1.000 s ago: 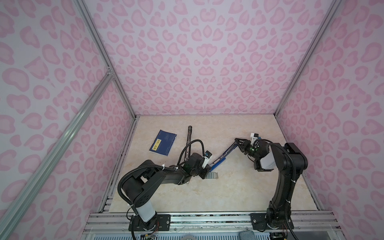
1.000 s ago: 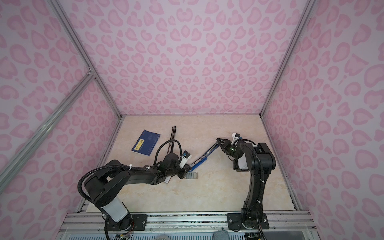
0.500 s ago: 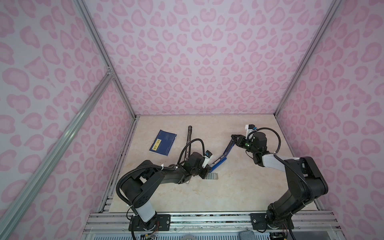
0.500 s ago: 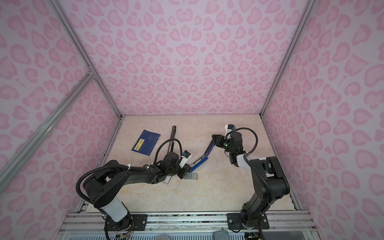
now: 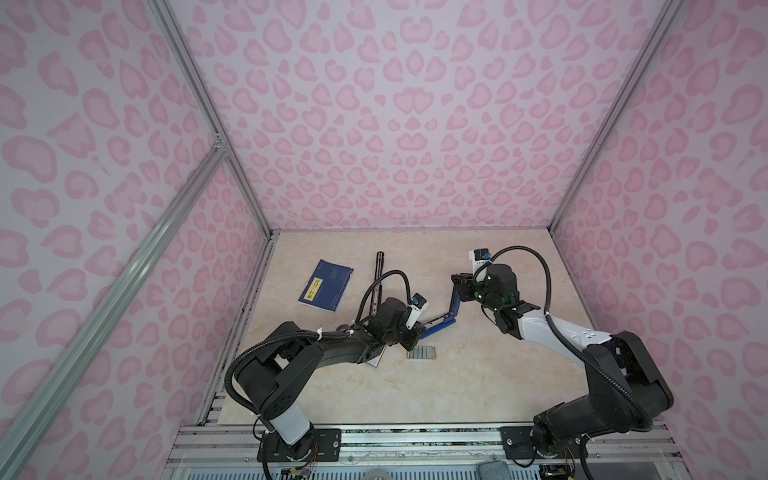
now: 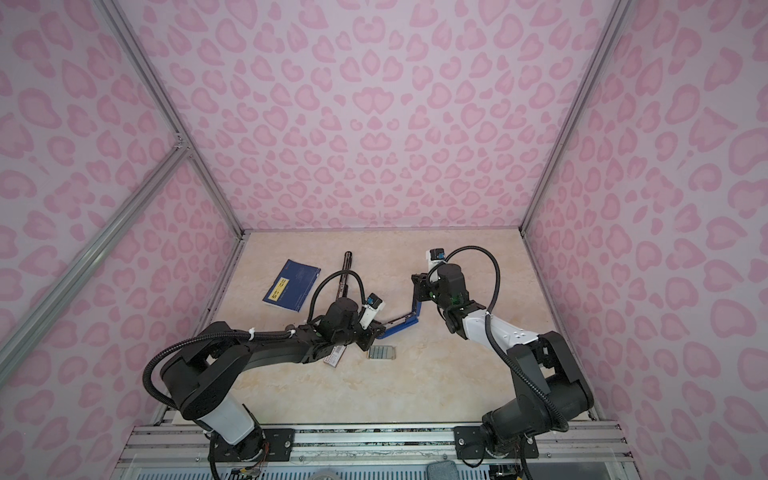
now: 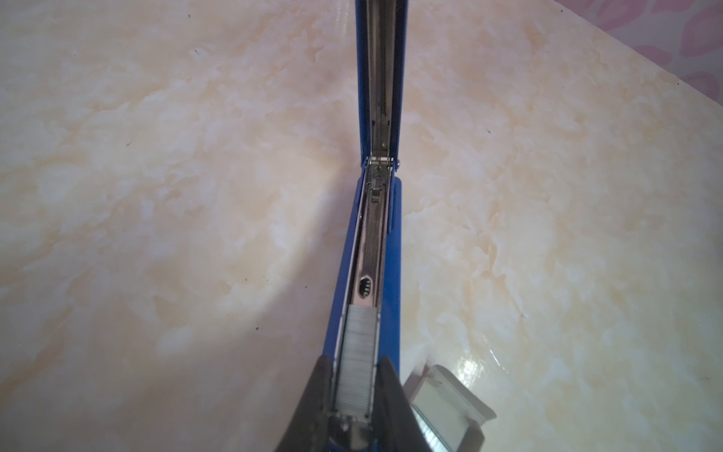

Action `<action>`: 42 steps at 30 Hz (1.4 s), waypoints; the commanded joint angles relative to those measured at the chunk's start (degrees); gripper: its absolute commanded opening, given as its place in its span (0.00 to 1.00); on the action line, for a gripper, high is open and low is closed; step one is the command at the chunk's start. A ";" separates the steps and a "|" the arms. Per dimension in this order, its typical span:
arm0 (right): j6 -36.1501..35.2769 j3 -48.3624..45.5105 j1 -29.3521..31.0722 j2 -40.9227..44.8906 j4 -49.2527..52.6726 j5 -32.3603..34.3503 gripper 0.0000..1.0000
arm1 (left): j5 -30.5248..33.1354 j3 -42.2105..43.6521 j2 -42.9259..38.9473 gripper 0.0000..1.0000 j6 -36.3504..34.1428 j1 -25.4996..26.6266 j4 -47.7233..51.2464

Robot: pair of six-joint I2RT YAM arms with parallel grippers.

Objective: Load the staples into the stapler

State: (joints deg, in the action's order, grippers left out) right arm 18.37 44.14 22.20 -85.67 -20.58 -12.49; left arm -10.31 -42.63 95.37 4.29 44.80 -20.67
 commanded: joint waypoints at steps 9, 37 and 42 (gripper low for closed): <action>3.58 -0.59 6.16 2.26 5.22 -1.43 0.29 | 0.18 -1.25 -1.67 0.10 0.36 0.29 -7.00; 1.95 -3.44 16.25 3.49 1.52 -1.26 0.33 | 0.29 -1.22 -2.60 0.10 0.67 0.73 -7.11; 1.50 -3.48 17.26 3.58 1.15 -1.68 0.35 | 0.29 -1.23 -2.78 0.10 0.80 0.73 -7.01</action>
State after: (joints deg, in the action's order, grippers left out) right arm 10.28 40.91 38.06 -81.95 -18.74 -0.25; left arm -9.37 -43.24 92.60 3.88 45.39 -24.36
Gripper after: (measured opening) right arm 0.358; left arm 0.196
